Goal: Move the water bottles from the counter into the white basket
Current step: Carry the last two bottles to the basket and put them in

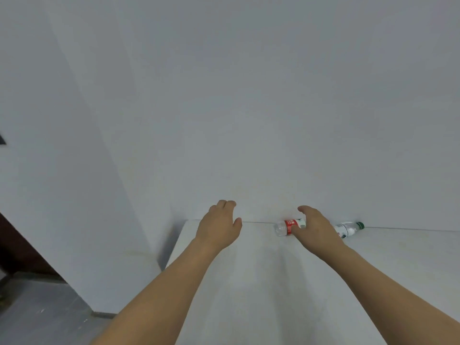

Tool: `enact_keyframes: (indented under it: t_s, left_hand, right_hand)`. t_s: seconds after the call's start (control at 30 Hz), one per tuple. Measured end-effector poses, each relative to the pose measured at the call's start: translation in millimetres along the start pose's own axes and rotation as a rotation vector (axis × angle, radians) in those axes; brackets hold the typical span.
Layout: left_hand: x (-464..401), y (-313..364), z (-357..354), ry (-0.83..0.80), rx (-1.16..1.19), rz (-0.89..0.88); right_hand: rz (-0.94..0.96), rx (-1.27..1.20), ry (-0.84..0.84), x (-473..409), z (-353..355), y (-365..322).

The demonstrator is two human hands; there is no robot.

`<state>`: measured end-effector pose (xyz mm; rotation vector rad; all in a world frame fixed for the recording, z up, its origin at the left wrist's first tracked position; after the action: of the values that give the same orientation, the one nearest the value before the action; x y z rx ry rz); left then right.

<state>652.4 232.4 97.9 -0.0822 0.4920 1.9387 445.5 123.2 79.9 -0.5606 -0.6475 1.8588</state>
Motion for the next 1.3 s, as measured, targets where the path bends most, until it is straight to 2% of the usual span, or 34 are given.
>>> enact_keyframes:
  t_s: [0.03, 0.17, 0.4, 0.63, 0.77, 0.87, 0.97, 1.3]
  left_hand:
    - [-17.6, 33.3, -24.7, -0.013, -0.004, -0.008]
    - [-30.5, 53.5, -49.5, -0.062, -0.011, -0.041]
    - [-109.4, 129.0, -183.1, -0.232, -0.039, -0.113]
    - [-171.1, 151.5, -333.1, -0.378, -0.103, -0.124]
    - [-190.6, 150.9, -408.4, -0.454, -0.171, -0.14]
    - [-195.8, 148.1, -443.2, -0.397, -0.197, -0.142]
    - [-195.0, 138.8, -458.7, -0.282, -0.199, -0.137]
    - [-201.7, 126.3, -476.7, -0.241, -0.244, -0.183]
  right_hand:
    - [-0.045, -0.021, -0.004, -24.3, 15.8, 38.9]
    - [-0.223, -0.202, -0.004, -48.6, 9.9, 90.1]
    - [-0.689, -0.516, 0.0, -140.5, -8.7, 257.5]
    - [-1.021, -0.669, 0.119, -202.3, -67.8, 360.0]
    - [-1.116, -0.653, 0.2, -231.6, -101.4, 405.0]
    - [-1.162, -0.591, 0.228, -244.6, -122.9, 433.1]
    - [-1.129, -0.471, 0.269, -252.8, -132.4, 446.7]
    - [-1.159, -0.398, 0.239, -251.9, -137.8, 449.9]
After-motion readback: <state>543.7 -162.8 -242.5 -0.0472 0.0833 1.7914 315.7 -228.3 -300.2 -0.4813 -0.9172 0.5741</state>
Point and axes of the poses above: each hand's wrist, its own x-axis away from the middle knuckle, its own z-axis out of the back of the hand, y = z × x, the point moved 10 cm from there along -x, towards the middle knuckle, and after that the axes turned 8 degrees about y, right-handed, at the moved point
